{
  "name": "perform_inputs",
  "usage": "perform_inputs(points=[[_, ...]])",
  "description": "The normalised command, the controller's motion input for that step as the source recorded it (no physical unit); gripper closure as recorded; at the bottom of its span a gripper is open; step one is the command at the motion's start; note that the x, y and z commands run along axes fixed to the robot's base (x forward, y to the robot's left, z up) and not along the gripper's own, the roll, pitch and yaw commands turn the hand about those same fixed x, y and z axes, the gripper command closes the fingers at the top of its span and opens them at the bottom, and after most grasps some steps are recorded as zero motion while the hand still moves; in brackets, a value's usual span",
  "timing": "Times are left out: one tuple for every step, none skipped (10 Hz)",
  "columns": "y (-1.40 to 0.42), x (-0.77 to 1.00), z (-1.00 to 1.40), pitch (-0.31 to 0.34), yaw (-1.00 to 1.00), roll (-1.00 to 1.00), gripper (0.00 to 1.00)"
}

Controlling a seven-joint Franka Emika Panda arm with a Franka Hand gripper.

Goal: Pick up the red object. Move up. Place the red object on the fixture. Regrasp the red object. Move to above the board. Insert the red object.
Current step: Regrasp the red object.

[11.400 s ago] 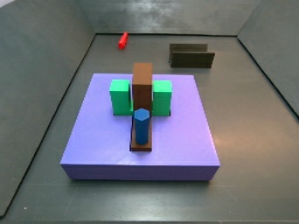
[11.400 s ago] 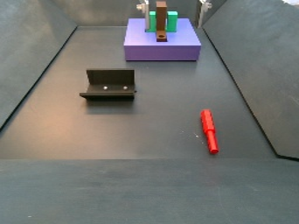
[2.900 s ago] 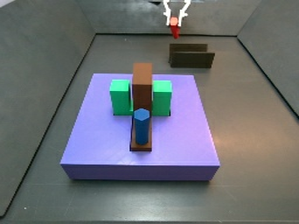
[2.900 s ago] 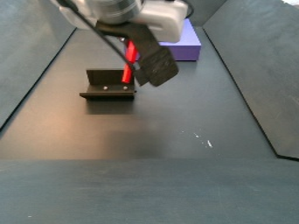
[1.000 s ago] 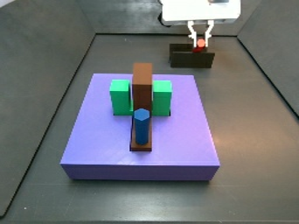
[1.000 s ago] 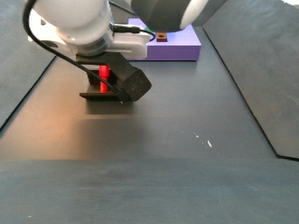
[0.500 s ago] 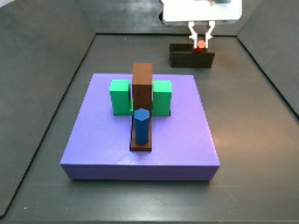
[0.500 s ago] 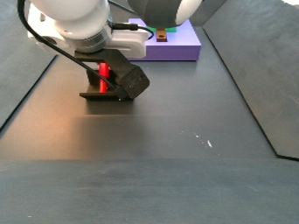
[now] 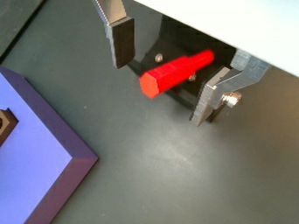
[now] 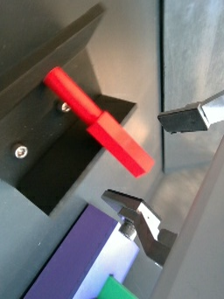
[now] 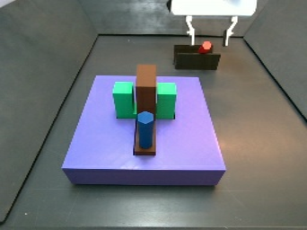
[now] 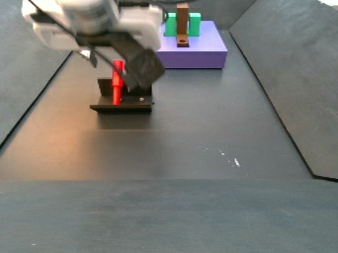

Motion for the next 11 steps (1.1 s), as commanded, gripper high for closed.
perform_inputs(points=[[0.0,0.0,0.25,0.0,0.16,0.64,0.0],[-0.01,0.0,0.27,0.0,0.2,0.5,0.0],[0.0,0.0,0.13,0.0,0.19,0.24,0.0],[0.0,0.0,0.07,0.0,0.13,0.39,0.0],[0.0,0.0,0.15,0.0,0.08,0.87,0.0],[0.0,-0.07,0.2,0.0,0.07,1.0,0.0],[-0.02,-0.1,0.2,0.0,0.07,1.0,0.0],[-0.17,-0.08,0.06,-0.006,0.11,1.0,0.0],[-0.28,-0.21,-0.11,-0.203,0.26,0.68,0.0],[-0.29,-0.05,0.0,-0.083,0.19,1.0,0.0],[-0.24,0.0,0.03,0.0,0.15,1.0,0.0]])
